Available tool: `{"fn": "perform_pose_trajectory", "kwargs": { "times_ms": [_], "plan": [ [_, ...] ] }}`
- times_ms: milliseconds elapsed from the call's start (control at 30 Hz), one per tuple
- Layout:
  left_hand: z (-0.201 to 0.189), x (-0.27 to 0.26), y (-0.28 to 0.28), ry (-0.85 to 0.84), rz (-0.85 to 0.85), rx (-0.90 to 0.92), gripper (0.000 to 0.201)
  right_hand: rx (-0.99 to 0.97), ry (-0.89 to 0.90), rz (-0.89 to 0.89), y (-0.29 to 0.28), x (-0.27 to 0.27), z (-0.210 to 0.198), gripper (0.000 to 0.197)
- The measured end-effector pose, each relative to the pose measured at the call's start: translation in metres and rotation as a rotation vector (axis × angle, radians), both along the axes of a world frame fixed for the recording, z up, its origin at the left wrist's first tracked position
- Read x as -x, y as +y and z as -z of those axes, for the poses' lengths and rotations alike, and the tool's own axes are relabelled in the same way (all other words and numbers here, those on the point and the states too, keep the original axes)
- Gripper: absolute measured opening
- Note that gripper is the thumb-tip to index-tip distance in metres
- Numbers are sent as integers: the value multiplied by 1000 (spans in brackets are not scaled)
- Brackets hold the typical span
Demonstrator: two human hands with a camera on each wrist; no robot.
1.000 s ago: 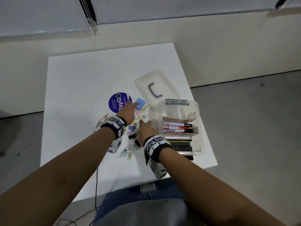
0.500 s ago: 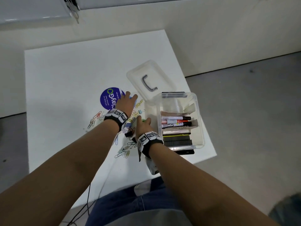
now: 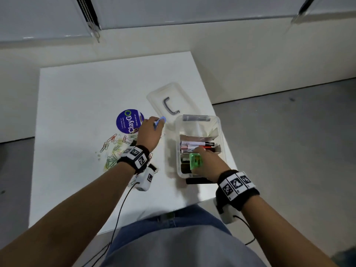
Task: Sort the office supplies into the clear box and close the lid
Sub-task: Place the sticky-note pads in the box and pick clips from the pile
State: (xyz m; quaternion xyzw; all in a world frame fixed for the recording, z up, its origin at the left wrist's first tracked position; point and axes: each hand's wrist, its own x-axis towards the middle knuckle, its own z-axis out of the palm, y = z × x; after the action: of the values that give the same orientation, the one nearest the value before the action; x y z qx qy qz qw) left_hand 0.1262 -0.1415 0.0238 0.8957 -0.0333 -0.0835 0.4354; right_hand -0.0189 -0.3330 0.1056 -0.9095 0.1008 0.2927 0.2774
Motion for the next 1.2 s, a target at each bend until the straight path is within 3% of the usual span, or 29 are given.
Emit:
{"fn": "perform_pose_trajectory", "kwargs": {
  "times_ms": [167,267,367,433,533,667,733,833,900,1067,1200],
  "plan": [
    [-30,19,-25,108,67,168,48,-31,51,-59,-3,-5,15,52],
    [-38,34,-34,107,141,153,47,-3,60,-216,2,-9,22,41],
    [-39,50,-40,116,204,158,50,10,82,-245,-7,-11,17,40],
    [-41,57,-45,148,226,161,48,-22,-7,-163,-20,-14,5,36],
    [-45,66,-55,152,259,170,47,-237,-195,97,-36,-14,-6,41],
    [-50,72,-71,190,280,114,43,-333,-133,195,-45,-12,2,34],
    [-47,73,-70,139,271,48,38,-231,-118,192,-51,-8,4,28],
    [-35,69,-63,-45,226,-182,28,45,-37,41,-55,3,7,33],
    [-31,68,-61,-40,187,-271,30,157,-3,-13,-48,8,13,34],
    [-30,69,-65,114,126,-222,36,327,0,-34,-29,5,31,33],
    [-26,69,-65,157,72,-160,35,459,15,-153,-23,6,37,24]
  ]
}}
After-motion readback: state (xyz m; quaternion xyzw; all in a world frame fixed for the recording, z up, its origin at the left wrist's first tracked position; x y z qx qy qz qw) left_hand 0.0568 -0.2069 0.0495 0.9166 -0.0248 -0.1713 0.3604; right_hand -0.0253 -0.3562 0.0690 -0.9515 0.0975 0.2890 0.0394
